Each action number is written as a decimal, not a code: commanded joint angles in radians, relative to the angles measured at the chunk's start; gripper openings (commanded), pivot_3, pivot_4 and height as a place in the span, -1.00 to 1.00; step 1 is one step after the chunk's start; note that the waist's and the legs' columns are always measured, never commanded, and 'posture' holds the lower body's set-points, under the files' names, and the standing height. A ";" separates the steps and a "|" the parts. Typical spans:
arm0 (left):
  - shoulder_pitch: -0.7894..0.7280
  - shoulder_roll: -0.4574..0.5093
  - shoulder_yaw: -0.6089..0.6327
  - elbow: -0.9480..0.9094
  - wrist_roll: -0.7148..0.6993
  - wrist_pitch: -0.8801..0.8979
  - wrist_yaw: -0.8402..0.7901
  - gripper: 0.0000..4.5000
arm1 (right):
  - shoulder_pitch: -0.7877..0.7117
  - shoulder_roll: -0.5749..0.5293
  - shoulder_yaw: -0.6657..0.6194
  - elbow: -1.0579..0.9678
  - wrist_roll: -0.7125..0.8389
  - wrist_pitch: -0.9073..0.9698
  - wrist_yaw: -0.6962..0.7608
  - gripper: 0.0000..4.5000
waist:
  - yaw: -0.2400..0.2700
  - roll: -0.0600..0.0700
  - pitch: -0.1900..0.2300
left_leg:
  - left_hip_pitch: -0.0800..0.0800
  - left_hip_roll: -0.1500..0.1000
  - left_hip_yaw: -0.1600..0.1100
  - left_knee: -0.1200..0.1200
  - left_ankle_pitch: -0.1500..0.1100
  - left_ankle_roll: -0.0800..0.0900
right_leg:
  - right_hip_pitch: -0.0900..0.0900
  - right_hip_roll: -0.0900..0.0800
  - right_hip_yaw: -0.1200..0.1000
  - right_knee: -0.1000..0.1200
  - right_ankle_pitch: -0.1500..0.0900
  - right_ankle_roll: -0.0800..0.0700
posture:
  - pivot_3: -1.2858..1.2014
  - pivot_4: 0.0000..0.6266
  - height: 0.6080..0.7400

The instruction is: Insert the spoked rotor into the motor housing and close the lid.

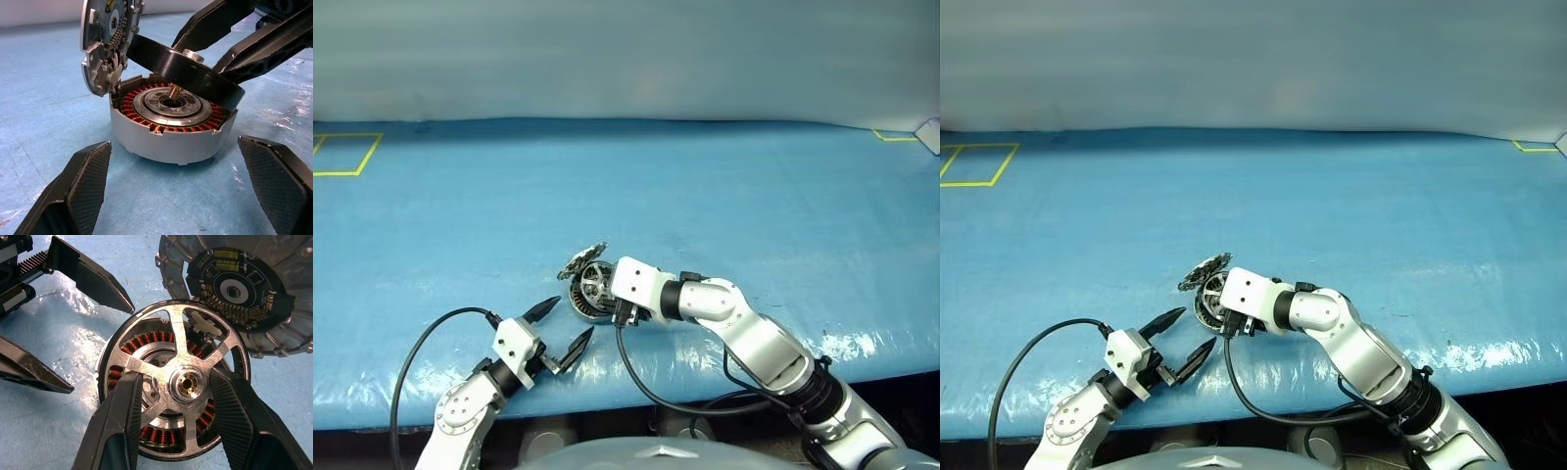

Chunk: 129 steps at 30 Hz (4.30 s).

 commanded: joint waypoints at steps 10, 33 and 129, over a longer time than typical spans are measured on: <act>0.004 -0.004 -0.003 -0.015 -0.001 -0.021 0.001 1.00 | -0.014 0.015 -0.027 -0.051 -0.008 0.025 0.000 0.98 | -0.001 0.000 0.000 | 0.000 0.000 0.000 0.000 0.000 0.000 | 0.000 0.000 0.000 0.000 0.000 0.000 | 0.03 -0.52 1.00; 0.012 0.015 0.024 -0.018 -0.017 -0.013 -0.011 1.00 | 0.088 0.171 -0.156 -0.065 0.109 0.131 -0.143 -0.99 | -0.002 0.000 0.000 | 0.000 0.000 0.000 0.000 0.000 0.000 | 0.000 0.000 0.000 0.000 0.000 0.000 | 0.03 -0.52 1.00; -0.691 0.204 -0.027 0.284 -0.329 0.810 -0.557 -0.98 | 0.622 0.212 -0.365 0.245 0.257 -0.651 -0.077 -1.00 | 0.009 0.001 -0.002 | 0.006 0.000 -0.004 0.003 0.000 0.001 | 0.011 0.002 0.000 -0.002 0.000 0.000 | 0.03 -0.52 1.00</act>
